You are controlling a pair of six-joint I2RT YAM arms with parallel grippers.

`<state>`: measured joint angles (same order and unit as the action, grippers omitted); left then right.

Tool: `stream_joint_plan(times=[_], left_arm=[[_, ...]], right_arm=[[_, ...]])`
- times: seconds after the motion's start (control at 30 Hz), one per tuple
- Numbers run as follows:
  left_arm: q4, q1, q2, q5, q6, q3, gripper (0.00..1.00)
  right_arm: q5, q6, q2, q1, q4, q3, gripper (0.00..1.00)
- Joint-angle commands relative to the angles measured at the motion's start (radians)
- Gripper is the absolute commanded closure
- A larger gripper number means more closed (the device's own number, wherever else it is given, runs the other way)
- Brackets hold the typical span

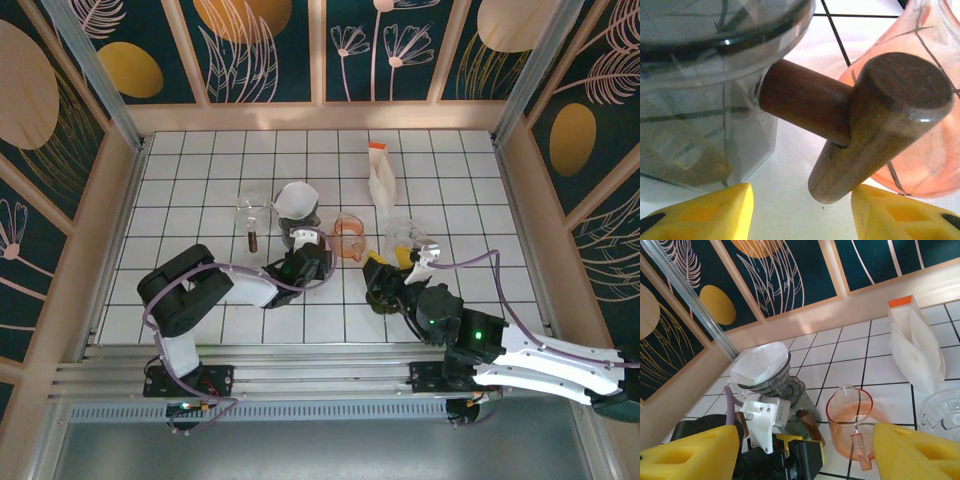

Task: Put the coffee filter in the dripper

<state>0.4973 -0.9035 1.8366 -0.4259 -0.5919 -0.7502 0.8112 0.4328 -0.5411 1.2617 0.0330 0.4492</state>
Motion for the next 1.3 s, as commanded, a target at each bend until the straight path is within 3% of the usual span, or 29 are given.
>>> stream_joint_plan(times=[0.0,0.5,0.63,0.77,0.87,1.1,1.27], left_arm=[[-0.008,0.012,0.019,0.007,0.036,-0.038,0.45],[-0.051,-0.020,-0.153,0.116,-0.045,0.063,0.28],[-0.080,-0.070,-0.215,0.131,-0.072,0.100,0.27],[-0.115,-0.122,-0.285,0.157,-0.121,0.144,0.26],[-0.157,-0.142,-0.363,0.171,-0.160,0.183,0.26],[-0.268,-0.164,-0.644,0.177,-0.257,0.302,0.24],[-0.386,-0.165,-0.882,0.109,-0.325,0.388,0.18]], right_arm=[[0.030,0.023,0.012,-0.006,0.016,-0.006,0.29],[0.010,0.068,-0.010,-0.028,-0.007,0.008,0.16],[-0.137,0.126,-0.102,-0.129,-0.087,0.054,0.17],[-0.399,0.129,-0.248,-0.303,-0.106,0.105,0.18],[-0.524,0.092,-0.381,-0.404,-0.135,0.169,0.20],[-0.582,-0.001,-0.617,-0.493,-0.231,0.289,0.26],[-0.595,-0.035,-0.724,-0.509,-0.290,0.339,0.30]])
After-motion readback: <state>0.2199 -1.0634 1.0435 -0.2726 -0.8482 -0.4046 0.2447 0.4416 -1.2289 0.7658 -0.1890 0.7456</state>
